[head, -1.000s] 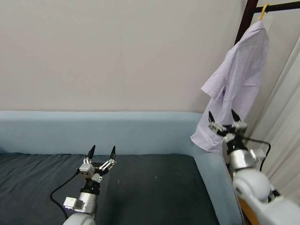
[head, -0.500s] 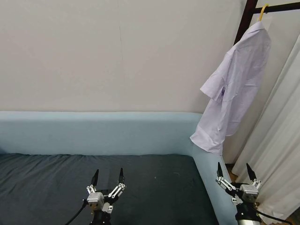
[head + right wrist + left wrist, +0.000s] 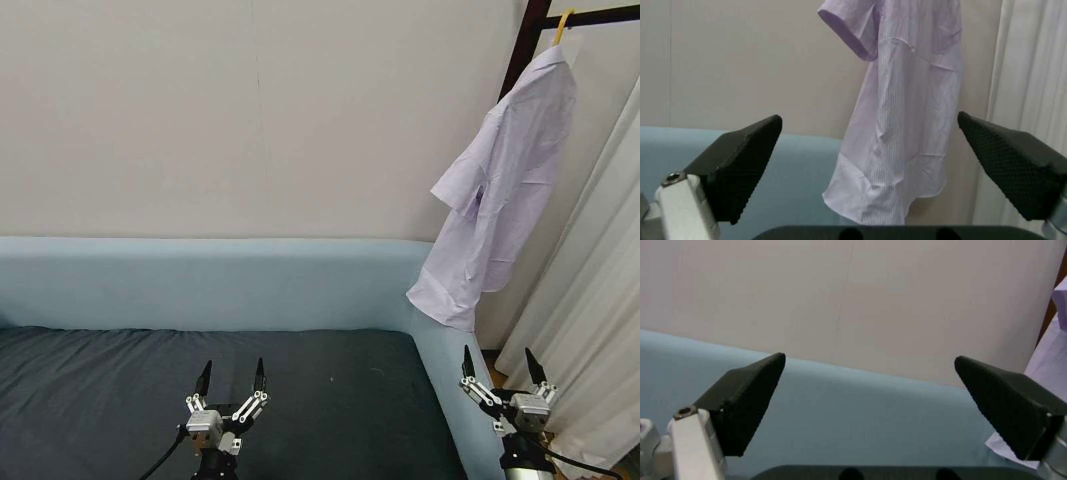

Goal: Pick up the clothes from the sofa and hang them on the clothes hanger.

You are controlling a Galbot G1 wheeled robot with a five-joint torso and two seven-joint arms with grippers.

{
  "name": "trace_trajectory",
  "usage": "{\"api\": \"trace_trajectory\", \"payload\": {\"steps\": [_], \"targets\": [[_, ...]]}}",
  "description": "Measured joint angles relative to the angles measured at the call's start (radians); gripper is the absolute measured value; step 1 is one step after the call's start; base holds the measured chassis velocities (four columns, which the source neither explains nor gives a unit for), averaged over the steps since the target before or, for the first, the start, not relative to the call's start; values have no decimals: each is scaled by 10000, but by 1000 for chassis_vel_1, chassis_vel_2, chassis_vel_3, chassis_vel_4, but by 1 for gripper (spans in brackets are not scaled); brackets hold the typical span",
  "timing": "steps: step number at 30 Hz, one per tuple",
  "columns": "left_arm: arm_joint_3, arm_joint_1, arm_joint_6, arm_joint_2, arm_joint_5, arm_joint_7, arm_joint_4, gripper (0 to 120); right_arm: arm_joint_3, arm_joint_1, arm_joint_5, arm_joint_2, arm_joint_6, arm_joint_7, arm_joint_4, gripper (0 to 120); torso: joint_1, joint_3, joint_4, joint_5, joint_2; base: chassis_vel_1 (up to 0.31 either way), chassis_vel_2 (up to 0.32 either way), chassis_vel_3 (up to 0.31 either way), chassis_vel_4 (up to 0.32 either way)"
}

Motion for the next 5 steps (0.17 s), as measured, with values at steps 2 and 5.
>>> {"api": "trace_trajectory", "payload": {"steps": [2, 5], "targets": [[1, -3, 0, 2, -4, 3, 4, 100, -3, 7, 5, -3, -5, 1, -2, 100, 0, 0, 0, 0, 0, 0, 0, 0, 0], [3, -10, -3, 7, -12, 8, 12, 100, -10, 24, 17, -9, -14, 6, -7, 100, 0, 0, 0, 0, 0, 0, 0, 0, 0]]}}
